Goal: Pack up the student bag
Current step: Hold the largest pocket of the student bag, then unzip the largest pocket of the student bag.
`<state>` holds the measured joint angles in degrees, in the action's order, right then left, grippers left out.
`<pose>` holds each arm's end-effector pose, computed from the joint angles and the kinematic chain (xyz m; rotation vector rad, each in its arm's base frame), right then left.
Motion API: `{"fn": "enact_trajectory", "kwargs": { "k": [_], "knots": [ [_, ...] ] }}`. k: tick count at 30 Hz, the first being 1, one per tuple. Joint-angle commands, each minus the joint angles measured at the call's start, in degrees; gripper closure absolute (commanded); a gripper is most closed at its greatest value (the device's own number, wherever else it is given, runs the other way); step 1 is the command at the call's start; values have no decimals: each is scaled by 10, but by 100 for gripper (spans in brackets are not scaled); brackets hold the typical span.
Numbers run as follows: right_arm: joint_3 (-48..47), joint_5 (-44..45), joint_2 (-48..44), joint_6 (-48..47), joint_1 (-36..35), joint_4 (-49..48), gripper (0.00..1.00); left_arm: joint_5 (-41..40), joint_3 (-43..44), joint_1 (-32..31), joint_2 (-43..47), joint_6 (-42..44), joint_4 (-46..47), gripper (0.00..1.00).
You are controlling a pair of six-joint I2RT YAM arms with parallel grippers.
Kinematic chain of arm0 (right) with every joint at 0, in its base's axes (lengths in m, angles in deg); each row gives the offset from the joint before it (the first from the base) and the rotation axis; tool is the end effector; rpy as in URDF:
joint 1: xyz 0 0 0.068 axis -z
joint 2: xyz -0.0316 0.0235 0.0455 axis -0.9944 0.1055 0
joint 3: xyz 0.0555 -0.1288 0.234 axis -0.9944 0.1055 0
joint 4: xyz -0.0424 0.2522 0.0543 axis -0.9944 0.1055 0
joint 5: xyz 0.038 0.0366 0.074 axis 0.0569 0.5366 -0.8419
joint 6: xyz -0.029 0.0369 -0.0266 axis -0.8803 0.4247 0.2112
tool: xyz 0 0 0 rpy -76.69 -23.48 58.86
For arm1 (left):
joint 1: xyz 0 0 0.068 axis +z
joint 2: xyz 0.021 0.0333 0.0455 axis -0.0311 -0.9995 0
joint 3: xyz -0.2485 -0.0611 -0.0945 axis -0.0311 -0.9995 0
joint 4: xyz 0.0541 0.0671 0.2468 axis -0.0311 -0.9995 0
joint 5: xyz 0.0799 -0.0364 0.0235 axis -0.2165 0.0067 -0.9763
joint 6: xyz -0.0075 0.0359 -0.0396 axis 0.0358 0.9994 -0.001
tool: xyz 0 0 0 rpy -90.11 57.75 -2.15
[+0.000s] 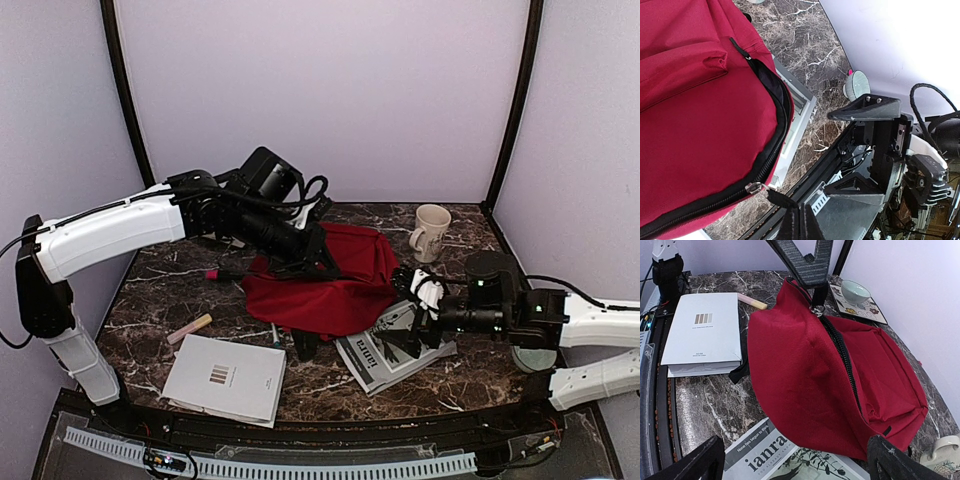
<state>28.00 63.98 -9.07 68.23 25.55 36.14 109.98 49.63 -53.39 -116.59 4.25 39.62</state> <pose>0.1108 0.1834 0.2550 -1.2278 1.5805 0.5405 0.2044 -0.3154 0.3561 0.5357 2.4967 -1.1879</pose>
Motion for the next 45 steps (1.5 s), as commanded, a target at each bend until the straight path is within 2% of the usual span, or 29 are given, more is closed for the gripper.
{"fn": "enact_trajectory", "kwargs": {
  "k": [1,4,15,19,20,22,24,29,33,40,45],
  "knots": [
    [-21,26,18,17,-4,-51,0,8,20,-6,20,11,33,100],
    [-27,54,35,21,-4,-95,3,7,20,-9,19,12,34,100],
    [-96,72,156,-19,-3,-121,31,18,3,-19,26,8,44,100],
    [-96,72,180,-23,-2,-150,55,17,-6,-22,29,1,50,100],
    [-95,72,183,-24,-2,-152,63,16,-6,-23,30,0,49,100],
    [-94,72,183,-22,-2,-152,86,11,-6,-23,31,-3,46,100],
    [-78,77,171,-20,-2,-167,100,3,-7,-24,34,-9,44,100],
    [-19,85,115,-18,-2,-206,100,-32,-14,-24,46,-17,23,100],
    [8,101,81,-13,-1,-189,100,-56,-29,-24,69,-12,1,100],
    [39,97,40,-4,-1,-160,100,-112,-36,-13,94,10,-96,100],
    [49,101,21,11,-1,-147,100,-125,-62,2,119,5,-106,100]
  ]
}}
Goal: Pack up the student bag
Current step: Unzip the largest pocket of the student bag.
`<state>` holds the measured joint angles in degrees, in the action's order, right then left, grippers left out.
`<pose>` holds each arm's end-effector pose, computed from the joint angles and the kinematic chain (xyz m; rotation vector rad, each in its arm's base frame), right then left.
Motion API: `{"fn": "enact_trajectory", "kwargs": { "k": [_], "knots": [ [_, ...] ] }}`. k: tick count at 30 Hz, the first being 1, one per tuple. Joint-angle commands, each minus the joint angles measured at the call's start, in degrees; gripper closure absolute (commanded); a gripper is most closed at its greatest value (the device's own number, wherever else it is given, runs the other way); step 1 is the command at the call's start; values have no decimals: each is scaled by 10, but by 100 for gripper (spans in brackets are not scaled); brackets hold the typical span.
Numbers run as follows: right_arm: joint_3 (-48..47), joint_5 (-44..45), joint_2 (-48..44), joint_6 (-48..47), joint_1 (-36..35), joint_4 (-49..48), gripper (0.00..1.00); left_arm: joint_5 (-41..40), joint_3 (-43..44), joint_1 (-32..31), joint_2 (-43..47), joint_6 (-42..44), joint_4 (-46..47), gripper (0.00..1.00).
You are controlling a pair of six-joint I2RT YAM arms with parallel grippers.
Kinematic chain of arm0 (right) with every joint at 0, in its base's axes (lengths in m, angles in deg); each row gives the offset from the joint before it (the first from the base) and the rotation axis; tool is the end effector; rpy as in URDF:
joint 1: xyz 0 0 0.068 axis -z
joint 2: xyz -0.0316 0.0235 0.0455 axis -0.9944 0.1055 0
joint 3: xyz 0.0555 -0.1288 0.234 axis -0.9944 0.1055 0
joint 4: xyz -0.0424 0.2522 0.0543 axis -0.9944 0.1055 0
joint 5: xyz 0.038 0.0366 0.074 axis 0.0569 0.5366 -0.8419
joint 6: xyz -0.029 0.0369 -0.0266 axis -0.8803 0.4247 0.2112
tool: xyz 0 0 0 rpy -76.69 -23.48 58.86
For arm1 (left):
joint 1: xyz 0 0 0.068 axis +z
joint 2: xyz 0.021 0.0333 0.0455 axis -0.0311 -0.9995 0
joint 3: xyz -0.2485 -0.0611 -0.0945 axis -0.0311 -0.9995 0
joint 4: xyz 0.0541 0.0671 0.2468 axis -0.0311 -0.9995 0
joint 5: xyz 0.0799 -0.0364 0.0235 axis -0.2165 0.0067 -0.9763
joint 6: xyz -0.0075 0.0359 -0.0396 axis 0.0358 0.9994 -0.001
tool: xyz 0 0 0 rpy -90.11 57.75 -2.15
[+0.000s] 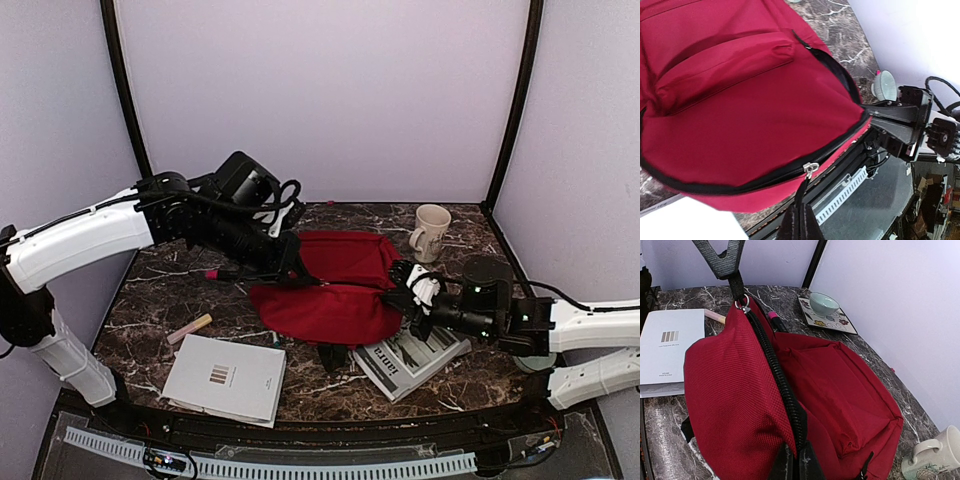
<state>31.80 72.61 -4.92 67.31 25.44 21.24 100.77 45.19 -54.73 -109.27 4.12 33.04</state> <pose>0.1221 0.1924 0.2440 -1.0727 1.5202 0.4249 0.1795 -0.2838 0.3634 0.4598 2.5267 -0.9900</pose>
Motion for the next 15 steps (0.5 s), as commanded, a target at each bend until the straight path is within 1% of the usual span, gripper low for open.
{"fn": "enact_trajectory", "kwargs": {
  "k": [1,7,11,12,13,15],
  "knots": [
    [14,15,-24,21,0,3,100,-37,-21,18,50,4,-43,100],
    [14,10,-31,25,0,7,100,-52,-37,33,66,-19,-57,100],
    [0,-8,-21,35,0,18,100,-29,-38,33,67,-19,-29,100],
    [-7,-15,-18,38,0,24,95,-17,-38,33,67,-18,-17,100],
    [-17,-24,-15,41,0,32,83,-7,-39,33,68,-18,-6,100],
    [-35,-39,-11,46,0,50,49,11,-36,32,66,-18,11,100]
  ]
}}
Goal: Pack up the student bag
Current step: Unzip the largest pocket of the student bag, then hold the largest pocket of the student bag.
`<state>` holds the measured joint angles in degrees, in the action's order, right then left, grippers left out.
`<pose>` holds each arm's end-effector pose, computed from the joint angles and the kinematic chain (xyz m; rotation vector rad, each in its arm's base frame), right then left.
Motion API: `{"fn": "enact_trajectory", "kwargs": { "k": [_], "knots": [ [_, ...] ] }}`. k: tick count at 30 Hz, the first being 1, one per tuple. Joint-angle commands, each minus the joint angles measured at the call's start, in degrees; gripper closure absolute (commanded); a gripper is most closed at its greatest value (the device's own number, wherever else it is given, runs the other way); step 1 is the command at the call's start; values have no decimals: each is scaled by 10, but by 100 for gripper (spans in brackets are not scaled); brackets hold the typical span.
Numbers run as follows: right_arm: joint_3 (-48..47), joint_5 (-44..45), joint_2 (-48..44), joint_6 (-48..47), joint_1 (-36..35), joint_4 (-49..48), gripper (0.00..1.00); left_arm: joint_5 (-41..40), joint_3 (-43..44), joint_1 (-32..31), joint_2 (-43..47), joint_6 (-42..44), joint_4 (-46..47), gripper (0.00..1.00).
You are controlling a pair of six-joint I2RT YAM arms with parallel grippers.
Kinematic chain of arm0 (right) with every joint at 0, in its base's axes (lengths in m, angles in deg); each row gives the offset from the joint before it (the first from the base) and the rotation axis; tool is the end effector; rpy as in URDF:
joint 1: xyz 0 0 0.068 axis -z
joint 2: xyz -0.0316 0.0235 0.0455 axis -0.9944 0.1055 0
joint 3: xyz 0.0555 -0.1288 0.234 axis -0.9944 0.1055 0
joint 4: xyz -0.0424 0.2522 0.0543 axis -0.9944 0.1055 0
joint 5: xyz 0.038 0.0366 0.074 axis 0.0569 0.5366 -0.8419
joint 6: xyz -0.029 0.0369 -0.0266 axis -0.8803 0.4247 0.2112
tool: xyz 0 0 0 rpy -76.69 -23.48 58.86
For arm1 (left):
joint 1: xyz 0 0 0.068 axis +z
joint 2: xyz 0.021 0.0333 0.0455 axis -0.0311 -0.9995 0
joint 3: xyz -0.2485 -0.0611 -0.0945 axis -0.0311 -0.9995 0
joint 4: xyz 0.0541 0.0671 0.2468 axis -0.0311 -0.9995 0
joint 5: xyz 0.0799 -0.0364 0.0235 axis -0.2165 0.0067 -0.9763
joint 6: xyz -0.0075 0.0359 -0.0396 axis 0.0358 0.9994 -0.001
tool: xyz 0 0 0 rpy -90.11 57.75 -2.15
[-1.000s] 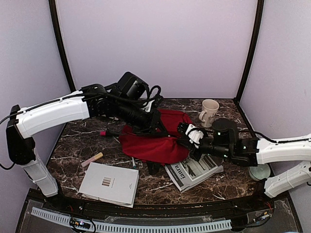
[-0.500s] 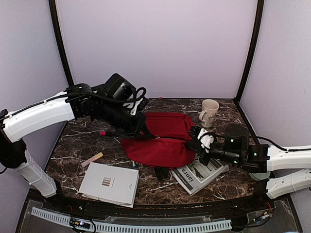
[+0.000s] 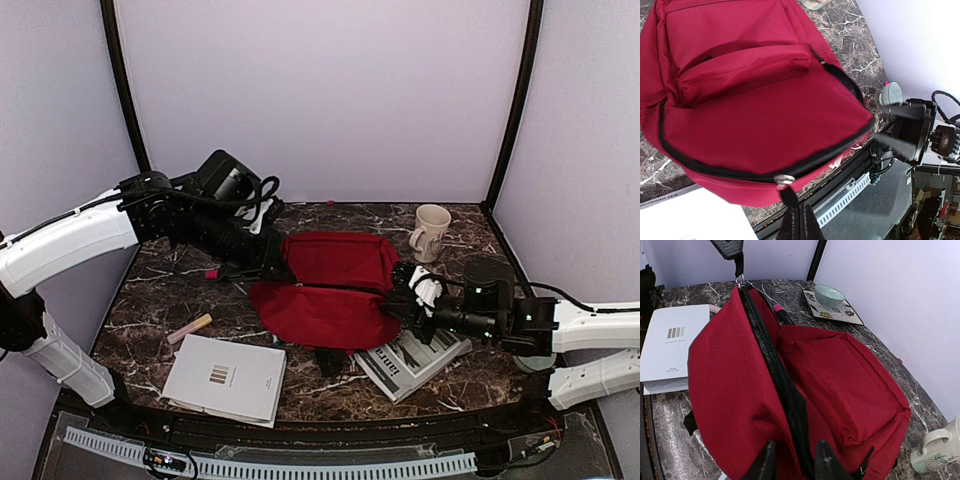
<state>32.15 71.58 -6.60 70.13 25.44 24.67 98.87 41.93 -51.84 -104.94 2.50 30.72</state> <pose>0.1183 0.1875 0.2416 -1.0711 1.5727 0.4635 0.1812 -0.2555 0.3647 0.3395 2.5486 -0.9321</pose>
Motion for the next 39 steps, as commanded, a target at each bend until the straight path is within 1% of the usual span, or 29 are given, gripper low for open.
{"fn": "enact_trajectory", "kwargs": {
  "k": [1,2,4,6,13,18,22,28,31,35,39],
  "knots": [
    [-48,-35,8,20,0,25,38,36,-1,4,21,-1,41,100],
    [-56,-39,8,21,0,33,30,42,1,4,19,-2,46,100],
    [-74,-49,9,21,-1,51,22,50,8,2,12,-1,51,100],
    [-90,-56,8,25,-3,62,19,56,15,0,5,-2,55,100],
    [-124,-73,6,62,-17,73,20,77,63,-10,-29,-9,77,100],
    [-132,-68,20,97,-27,47,22,86,101,-12,-49,-8,82,100],
    [-137,-48,39,91,-30,26,23,93,109,-12,-60,-7,85,100],
    [-181,10,98,61,-32,31,24,104,109,-17,-66,-7,104,100],
    [-209,6,137,47,-33,41,28,106,109,-19,-68,-5,111,100],
    [-229,-17,166,49,-35,47,41,103,108,-20,-67,-6,111,100],
    [-226,-48,166,55,-42,44,53,99,102,-21,-61,-8,113,100]
  ]
}}
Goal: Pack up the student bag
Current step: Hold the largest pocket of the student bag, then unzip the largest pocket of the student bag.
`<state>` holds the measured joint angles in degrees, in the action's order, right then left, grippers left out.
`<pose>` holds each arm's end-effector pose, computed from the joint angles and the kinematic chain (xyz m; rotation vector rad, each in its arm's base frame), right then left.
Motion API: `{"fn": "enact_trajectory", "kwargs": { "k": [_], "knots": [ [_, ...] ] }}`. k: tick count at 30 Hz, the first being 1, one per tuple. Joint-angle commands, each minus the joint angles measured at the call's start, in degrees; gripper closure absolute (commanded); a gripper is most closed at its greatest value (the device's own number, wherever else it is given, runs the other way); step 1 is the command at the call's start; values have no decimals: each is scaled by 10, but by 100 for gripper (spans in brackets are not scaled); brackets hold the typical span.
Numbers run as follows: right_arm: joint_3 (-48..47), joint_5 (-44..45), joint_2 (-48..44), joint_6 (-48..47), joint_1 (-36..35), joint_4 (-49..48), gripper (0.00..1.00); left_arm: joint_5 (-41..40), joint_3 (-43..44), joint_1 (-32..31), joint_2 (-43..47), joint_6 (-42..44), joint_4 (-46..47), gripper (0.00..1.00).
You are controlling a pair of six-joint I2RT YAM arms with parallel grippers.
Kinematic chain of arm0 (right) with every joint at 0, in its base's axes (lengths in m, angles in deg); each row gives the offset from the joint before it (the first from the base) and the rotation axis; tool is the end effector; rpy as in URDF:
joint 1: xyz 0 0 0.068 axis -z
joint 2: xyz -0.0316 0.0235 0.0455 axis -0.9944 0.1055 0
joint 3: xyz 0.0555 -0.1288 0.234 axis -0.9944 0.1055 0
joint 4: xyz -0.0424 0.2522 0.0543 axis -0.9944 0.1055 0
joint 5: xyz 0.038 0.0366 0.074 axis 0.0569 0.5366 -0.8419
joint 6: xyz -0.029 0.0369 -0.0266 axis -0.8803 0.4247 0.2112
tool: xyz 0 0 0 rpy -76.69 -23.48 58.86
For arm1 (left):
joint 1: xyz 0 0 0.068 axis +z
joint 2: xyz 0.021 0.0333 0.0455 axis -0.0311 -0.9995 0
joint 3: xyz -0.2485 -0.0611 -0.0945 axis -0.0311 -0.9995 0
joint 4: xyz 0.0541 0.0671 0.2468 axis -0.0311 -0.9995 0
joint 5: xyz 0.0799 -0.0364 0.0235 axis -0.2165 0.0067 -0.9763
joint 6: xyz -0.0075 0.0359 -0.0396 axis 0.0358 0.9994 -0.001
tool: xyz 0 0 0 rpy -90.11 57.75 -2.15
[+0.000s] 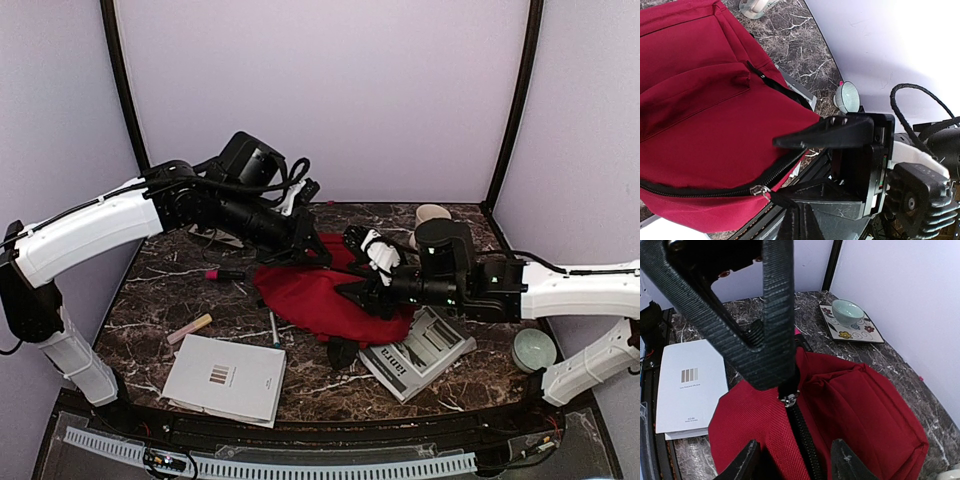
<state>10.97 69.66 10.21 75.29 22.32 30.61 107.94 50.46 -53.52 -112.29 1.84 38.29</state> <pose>0.1412 0.2578 0.2912 -1.0883 1.6154 0.5816 0.1931 -0.2985 0.3846 0.4682 2.4414 -1.2136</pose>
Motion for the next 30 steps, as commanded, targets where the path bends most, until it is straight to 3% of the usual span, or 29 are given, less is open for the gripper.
{"fn": "enact_trajectory", "kwargs": {
  "k": [1,10,20,24,30],
  "knots": [
    [-9,-35,-4,6,-13,-18,56,8,14,-4,14,-1,39,100],
    [26,-53,-18,23,-20,-31,62,11,12,-4,16,-3,47,100],
    [31,-16,-25,2,-20,-38,100,9,35,-3,10,32,3,100],
    [41,-14,-40,6,-20,-35,100,-10,56,4,6,59,-63,100],
    [69,1,-72,-1,-20,-24,100,-50,17,29,30,60,-103,100]
  ]
}}
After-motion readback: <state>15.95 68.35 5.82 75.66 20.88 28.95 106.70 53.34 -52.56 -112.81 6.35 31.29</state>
